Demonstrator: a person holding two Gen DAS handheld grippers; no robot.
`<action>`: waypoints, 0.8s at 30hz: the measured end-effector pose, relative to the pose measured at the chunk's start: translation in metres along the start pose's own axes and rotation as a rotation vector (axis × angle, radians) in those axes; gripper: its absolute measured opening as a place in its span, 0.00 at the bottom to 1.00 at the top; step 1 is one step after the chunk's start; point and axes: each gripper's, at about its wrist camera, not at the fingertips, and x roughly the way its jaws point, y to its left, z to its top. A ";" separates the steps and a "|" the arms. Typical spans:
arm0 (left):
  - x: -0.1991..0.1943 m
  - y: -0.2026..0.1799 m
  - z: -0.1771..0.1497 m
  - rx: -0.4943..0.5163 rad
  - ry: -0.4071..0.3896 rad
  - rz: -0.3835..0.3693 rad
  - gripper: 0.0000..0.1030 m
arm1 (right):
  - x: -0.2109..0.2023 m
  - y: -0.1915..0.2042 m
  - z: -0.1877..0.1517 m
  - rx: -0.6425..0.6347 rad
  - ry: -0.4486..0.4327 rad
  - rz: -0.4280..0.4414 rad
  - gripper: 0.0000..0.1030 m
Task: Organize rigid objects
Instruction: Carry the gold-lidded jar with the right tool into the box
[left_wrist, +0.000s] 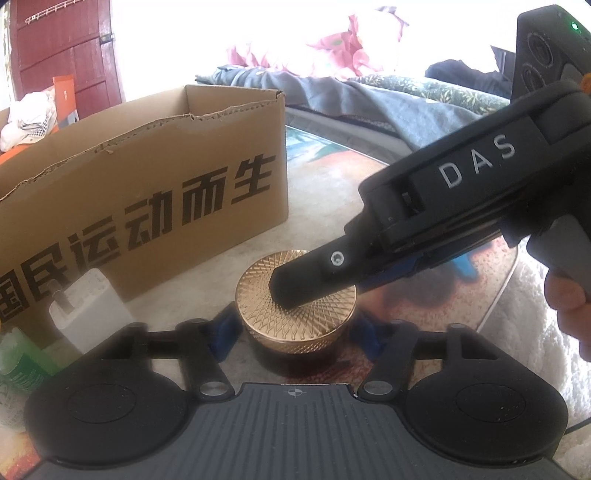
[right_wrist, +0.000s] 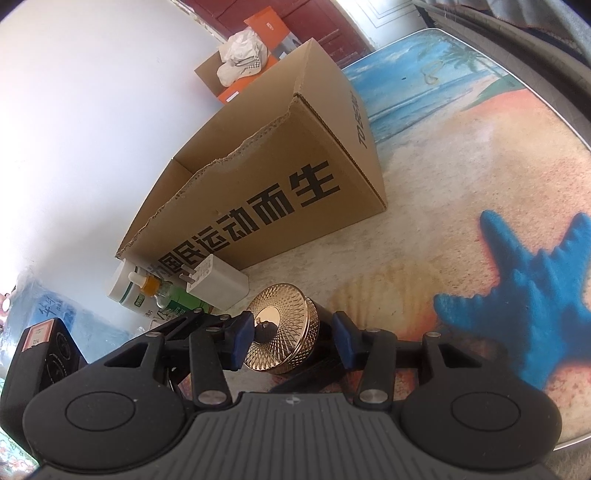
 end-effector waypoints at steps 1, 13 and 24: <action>0.000 0.000 0.001 -0.004 -0.002 0.002 0.56 | 0.000 0.000 0.000 -0.001 -0.001 0.001 0.49; -0.014 0.004 0.005 -0.016 -0.028 0.017 0.55 | -0.004 0.016 0.000 -0.062 -0.007 -0.014 0.47; -0.069 0.029 0.066 0.004 -0.185 0.120 0.55 | -0.031 0.083 0.054 -0.266 -0.114 0.074 0.47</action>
